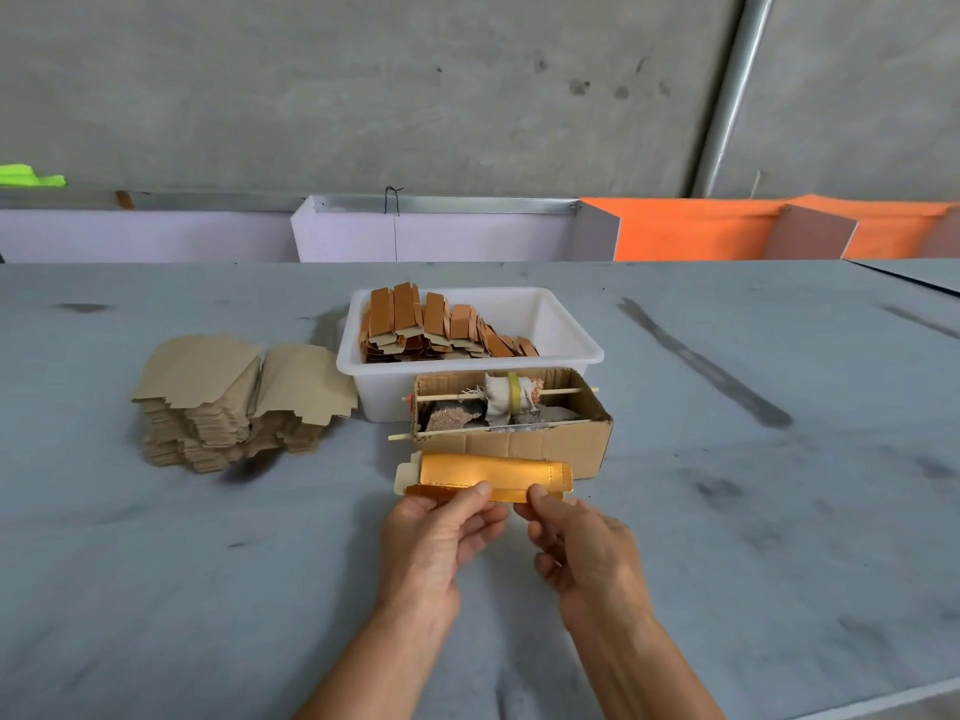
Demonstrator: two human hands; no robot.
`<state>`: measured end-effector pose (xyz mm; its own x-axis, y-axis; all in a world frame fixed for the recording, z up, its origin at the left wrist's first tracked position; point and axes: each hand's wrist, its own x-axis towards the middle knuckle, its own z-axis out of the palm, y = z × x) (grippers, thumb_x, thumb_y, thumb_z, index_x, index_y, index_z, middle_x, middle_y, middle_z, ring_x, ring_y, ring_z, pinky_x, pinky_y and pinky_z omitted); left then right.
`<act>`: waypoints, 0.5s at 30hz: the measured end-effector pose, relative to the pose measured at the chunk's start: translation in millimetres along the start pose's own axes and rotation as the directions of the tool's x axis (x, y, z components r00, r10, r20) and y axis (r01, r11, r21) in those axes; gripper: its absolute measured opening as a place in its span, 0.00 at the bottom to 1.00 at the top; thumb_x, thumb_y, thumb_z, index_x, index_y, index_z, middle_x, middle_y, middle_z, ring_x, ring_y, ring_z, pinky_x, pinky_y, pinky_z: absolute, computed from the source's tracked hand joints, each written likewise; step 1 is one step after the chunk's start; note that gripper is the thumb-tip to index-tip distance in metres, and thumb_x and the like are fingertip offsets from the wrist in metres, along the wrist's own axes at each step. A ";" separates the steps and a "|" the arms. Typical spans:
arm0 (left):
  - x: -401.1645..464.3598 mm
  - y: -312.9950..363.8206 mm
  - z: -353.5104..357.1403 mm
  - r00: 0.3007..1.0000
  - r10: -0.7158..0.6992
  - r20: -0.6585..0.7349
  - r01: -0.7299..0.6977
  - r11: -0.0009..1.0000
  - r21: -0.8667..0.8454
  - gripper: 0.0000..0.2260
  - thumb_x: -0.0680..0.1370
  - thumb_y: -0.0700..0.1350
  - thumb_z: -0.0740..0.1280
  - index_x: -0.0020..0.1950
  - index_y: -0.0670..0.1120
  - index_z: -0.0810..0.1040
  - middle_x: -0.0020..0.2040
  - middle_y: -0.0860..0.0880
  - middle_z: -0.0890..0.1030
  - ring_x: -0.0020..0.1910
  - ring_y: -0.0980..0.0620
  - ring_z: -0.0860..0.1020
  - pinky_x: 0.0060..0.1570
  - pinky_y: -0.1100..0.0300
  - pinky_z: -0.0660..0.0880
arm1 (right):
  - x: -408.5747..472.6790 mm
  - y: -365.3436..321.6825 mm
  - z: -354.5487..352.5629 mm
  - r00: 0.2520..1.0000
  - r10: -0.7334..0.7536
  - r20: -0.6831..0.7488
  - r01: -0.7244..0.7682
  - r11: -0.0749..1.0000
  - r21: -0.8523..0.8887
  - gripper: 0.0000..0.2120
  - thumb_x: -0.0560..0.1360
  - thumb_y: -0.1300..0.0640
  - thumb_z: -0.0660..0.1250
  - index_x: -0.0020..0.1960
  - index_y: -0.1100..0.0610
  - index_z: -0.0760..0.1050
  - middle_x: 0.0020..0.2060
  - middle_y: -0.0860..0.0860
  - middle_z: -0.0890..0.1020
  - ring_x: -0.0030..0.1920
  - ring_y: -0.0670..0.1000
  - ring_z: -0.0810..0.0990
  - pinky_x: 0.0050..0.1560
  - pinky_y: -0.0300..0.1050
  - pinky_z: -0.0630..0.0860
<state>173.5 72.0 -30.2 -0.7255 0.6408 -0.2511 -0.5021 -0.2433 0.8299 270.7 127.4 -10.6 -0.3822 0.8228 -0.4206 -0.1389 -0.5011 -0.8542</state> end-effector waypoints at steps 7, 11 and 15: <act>13.7 1.7 1.8 1.000 0.007 -0.020 -0.009 0.998 -0.062 0.04 0.72 0.31 0.69 0.42 0.36 0.75 0.32 0.39 0.82 0.29 0.46 0.82 0.28 0.59 0.79 | 9.8 -8.7 5.9 0.999 0.045 0.018 -0.044 0.998 -0.051 0.05 0.76 0.61 0.66 0.42 0.59 0.77 0.34 0.54 0.85 0.26 0.45 0.77 0.26 0.39 0.67; 17.8 -0.2 0.8 1.000 0.002 -0.006 -0.002 0.996 -0.090 0.03 0.72 0.32 0.68 0.41 0.36 0.74 0.31 0.39 0.82 0.29 0.45 0.82 0.28 0.59 0.79 | 15.6 -11.4 2.8 0.998 0.059 0.026 -0.056 0.992 -0.117 0.05 0.77 0.60 0.64 0.46 0.61 0.78 0.35 0.54 0.85 0.27 0.46 0.77 0.27 0.40 0.67; 19.7 -6.2 -1.4 1.000 0.005 -0.002 -0.005 0.995 -0.097 0.03 0.72 0.32 0.68 0.40 0.36 0.75 0.31 0.38 0.82 0.31 0.44 0.83 0.30 0.58 0.80 | 17.2 -13.5 1.1 0.999 0.021 0.030 -0.014 0.975 -0.221 0.07 0.77 0.59 0.65 0.42 0.60 0.79 0.34 0.53 0.85 0.27 0.46 0.77 0.28 0.40 0.67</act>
<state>161.6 85.1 -41.0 -0.7289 0.6380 -0.2484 -0.5418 -0.3157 0.7789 265.0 148.0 -5.9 -0.4118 0.8039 -0.4290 0.0716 -0.4408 -0.8947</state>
